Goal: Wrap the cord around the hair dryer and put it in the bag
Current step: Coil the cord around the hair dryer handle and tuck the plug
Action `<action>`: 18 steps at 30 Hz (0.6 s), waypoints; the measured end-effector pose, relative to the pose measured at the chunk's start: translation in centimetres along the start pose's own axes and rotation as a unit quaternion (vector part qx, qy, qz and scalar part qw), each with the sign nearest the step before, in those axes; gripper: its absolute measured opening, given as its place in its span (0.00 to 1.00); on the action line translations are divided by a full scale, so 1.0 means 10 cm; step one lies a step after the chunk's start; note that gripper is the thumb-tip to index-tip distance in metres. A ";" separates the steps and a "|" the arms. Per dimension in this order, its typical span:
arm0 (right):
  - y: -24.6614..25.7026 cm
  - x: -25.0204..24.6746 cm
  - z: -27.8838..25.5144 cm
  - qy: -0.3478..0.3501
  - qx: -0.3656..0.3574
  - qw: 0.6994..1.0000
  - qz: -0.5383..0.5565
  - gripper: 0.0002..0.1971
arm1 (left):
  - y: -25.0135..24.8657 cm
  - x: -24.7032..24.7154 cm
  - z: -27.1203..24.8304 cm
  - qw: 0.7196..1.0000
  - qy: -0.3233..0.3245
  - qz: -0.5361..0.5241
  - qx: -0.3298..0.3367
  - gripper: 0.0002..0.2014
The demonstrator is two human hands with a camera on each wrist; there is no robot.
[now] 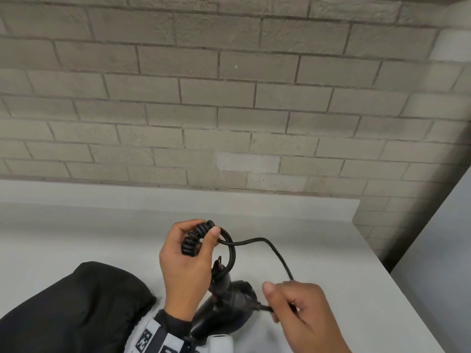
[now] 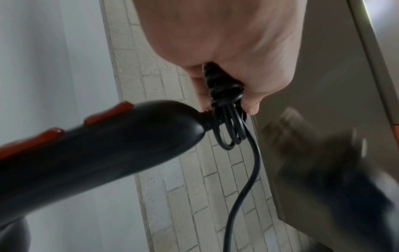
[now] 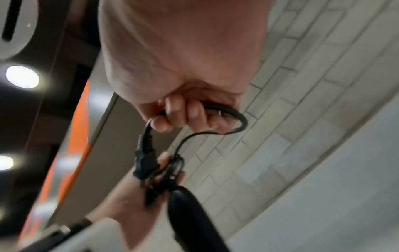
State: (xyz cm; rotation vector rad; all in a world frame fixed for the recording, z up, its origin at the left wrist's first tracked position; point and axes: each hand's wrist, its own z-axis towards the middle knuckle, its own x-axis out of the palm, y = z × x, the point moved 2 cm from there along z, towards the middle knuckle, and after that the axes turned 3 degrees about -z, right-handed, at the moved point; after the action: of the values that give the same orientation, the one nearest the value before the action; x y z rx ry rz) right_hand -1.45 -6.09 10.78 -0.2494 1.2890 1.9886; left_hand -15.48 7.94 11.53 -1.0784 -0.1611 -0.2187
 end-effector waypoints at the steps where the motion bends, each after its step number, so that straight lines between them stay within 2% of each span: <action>1: -0.12 0.00 -0.03 -0.015 -0.032 0.996 -0.085 0.29 | 0.00 0.00 0.00 1.000 0.002 0.000 -0.001 0.13; 3: -0.32 0.04 -0.09 -0.020 -0.090 0.974 -0.205 0.27 | 0.00 0.01 -0.02 1.000 0.010 0.002 -0.001 0.13; 5: -0.42 0.10 -0.13 -0.030 -0.126 0.963 -0.235 0.23 | 0.01 0.04 -0.05 1.000 0.018 0.001 -0.001 0.12; 9: -0.36 0.13 -0.12 -0.171 -0.122 0.968 -0.138 0.11 | 0.01 0.09 -0.11 0.999 0.032 0.000 -0.002 0.11; 11: -0.27 0.14 -0.08 -0.246 -0.086 0.960 -0.104 0.10 | -0.01 0.11 -0.14 0.999 0.043 -0.002 -0.003 0.10; 12: -0.22 0.15 -0.05 -0.261 -0.065 0.959 -0.093 0.11 | -0.01 0.12 -0.15 0.999 0.046 0.000 -0.003 0.10; 13: -0.18 0.16 -0.01 -0.252 -0.045 0.963 -0.082 0.13 | -0.02 0.12 -0.16 0.999 0.048 0.002 -0.002 0.10; 15: -0.14 0.22 0.06 -0.177 -0.012 0.982 -0.061 0.12 | -0.03 0.12 -0.17 0.999 0.049 0.005 -0.001 0.10; 17: -0.11 0.25 0.08 -0.105 -0.016 0.993 -0.050 0.08 | -0.03 0.10 -0.16 0.999 0.045 0.011 0.000 0.10; 18: -0.09 0.25 0.09 -0.094 -0.031 0.994 -0.049 0.07 | -0.03 0.08 -0.15 0.999 0.048 0.015 0.001 0.10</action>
State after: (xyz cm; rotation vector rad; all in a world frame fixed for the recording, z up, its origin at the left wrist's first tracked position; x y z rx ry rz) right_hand -2.44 -3.98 9.28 -0.1478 1.0770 1.9206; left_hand -14.72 6.37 11.32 -1.0659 -0.0586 -0.2422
